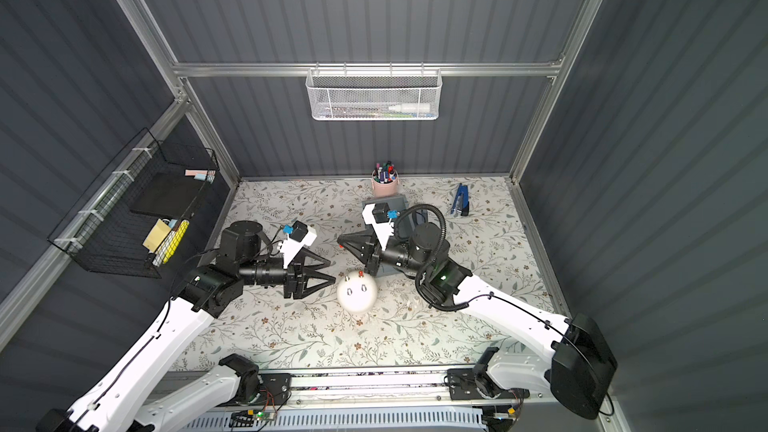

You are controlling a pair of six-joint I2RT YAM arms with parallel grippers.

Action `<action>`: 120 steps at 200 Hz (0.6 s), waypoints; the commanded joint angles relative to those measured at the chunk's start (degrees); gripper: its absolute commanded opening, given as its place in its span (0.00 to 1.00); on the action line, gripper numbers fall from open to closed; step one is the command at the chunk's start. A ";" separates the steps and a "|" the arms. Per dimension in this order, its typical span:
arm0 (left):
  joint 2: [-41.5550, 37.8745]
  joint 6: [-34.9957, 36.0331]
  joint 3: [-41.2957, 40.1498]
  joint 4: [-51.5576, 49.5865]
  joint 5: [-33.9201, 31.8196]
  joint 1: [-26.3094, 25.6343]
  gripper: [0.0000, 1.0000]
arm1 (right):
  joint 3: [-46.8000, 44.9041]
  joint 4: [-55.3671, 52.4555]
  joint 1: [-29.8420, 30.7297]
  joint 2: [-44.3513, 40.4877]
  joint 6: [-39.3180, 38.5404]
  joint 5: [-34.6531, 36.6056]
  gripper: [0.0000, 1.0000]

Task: Cover the protruding screws with screw protection sleeves
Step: Pick up the screw protection sleeve from the storage box.

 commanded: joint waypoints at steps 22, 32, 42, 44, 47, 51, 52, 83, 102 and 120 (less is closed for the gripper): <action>-5.51 -4.30 -3.51 12.33 4.65 0.24 0.52 | 0.19 8.44 2.22 -0.19 -0.09 -1.33 0.06; -5.81 -6.44 -4.77 15.41 3.18 0.26 0.52 | 0.17 9.63 2.38 -0.09 0.64 -1.59 0.06; -5.79 -8.39 -5.75 18.12 1.98 0.31 0.50 | 0.43 10.24 2.58 0.20 1.14 -2.15 0.06; -5.76 -8.72 -5.93 18.50 1.83 0.30 0.49 | 0.51 10.36 2.66 0.29 1.23 -2.20 0.06; -5.76 -9.33 -6.19 19.27 1.50 0.30 0.47 | 0.61 10.44 2.73 0.35 1.28 -2.23 0.06; -5.69 -10.13 -6.53 20.31 1.11 0.37 0.45 | 0.75 10.65 2.92 0.42 1.36 -2.38 0.06; -5.72 -10.31 -6.56 20.51 1.08 0.38 0.44 | 0.77 10.73 2.98 0.49 1.41 -2.39 0.06; -5.58 -17.11 -8.65 27.67 -3.31 1.37 0.46 | 1.41 11.67 4.21 1.04 1.64 -2.57 0.05; -5.71 -21.04 -10.76 34.15 -4.25 2.68 0.45 | 1.08 12.46 5.05 1.40 1.31 -1.98 0.05; -5.17 -24.14 -11.60 39.22 -2.81 3.59 0.44 | 0.97 12.82 5.58 1.94 1.20 -1.34 0.05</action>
